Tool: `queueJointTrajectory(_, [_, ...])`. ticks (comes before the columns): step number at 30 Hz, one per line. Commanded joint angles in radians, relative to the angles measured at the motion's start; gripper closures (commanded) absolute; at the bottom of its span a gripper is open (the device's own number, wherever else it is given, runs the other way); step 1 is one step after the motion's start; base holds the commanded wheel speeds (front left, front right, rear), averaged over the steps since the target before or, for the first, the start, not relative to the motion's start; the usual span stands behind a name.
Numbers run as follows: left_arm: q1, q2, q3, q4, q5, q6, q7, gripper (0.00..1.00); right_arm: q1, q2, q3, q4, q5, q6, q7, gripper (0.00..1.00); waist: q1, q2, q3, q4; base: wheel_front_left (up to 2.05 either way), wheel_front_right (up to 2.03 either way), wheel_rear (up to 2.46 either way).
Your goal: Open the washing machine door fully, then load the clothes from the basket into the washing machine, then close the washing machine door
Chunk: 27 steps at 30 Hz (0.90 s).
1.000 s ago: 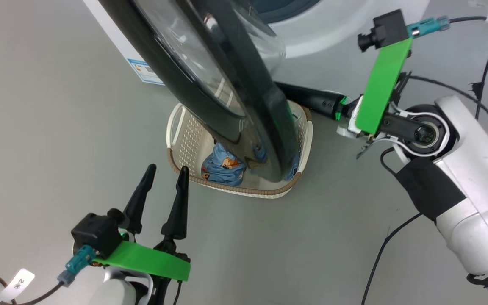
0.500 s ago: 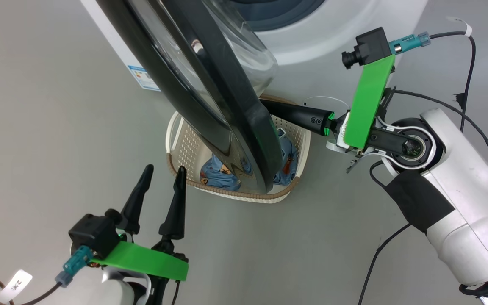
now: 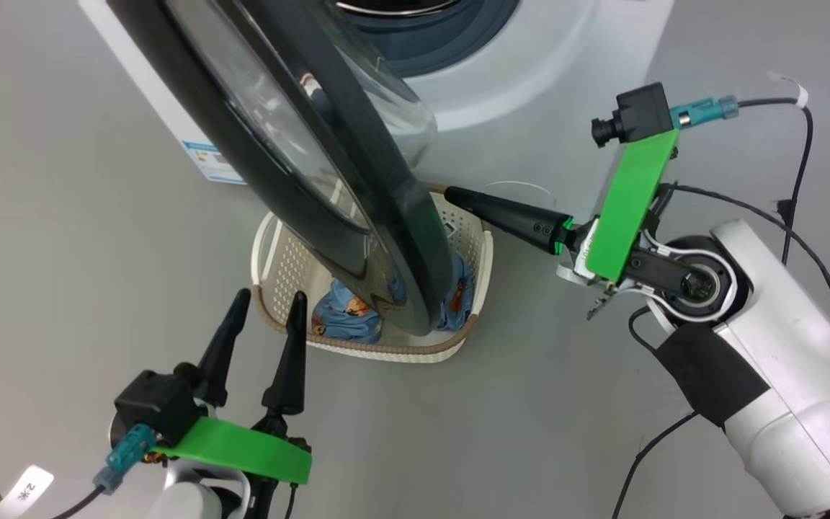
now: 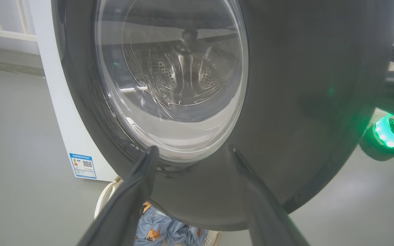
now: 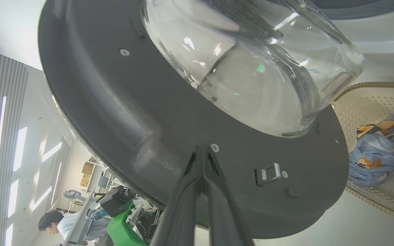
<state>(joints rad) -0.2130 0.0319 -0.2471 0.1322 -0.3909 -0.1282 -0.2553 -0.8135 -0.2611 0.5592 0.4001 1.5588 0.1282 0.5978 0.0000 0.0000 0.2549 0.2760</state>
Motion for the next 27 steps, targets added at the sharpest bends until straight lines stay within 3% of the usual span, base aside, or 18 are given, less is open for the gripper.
queueJointTrajectory(1, [0.004,0.018,0.036,-0.016,0.010,-0.002,-0.006,0.00,0.024,0.009,0.002,-0.032,-0.008,0.003,-0.011,0.07,0.0000,0.0000,-0.013,-0.015,0.00,0.00,0.00])
queueJointTrajectory(2, [0.005,0.018,0.037,-0.016,0.012,-0.002,-0.006,0.00,0.032,0.005,0.001,-0.038,-0.009,0.003,-0.018,0.00,0.0000,0.0000,-0.017,-0.021,0.00,0.00,0.00])
queueJointTrajectory(27, [0.104,0.027,0.146,-0.024,0.062,-0.002,-0.006,0.00,0.337,-0.110,-0.065,-0.114,-0.004,0.003,-0.255,0.00,0.0000,0.0000,-0.124,-0.184,0.00,0.00,0.00])
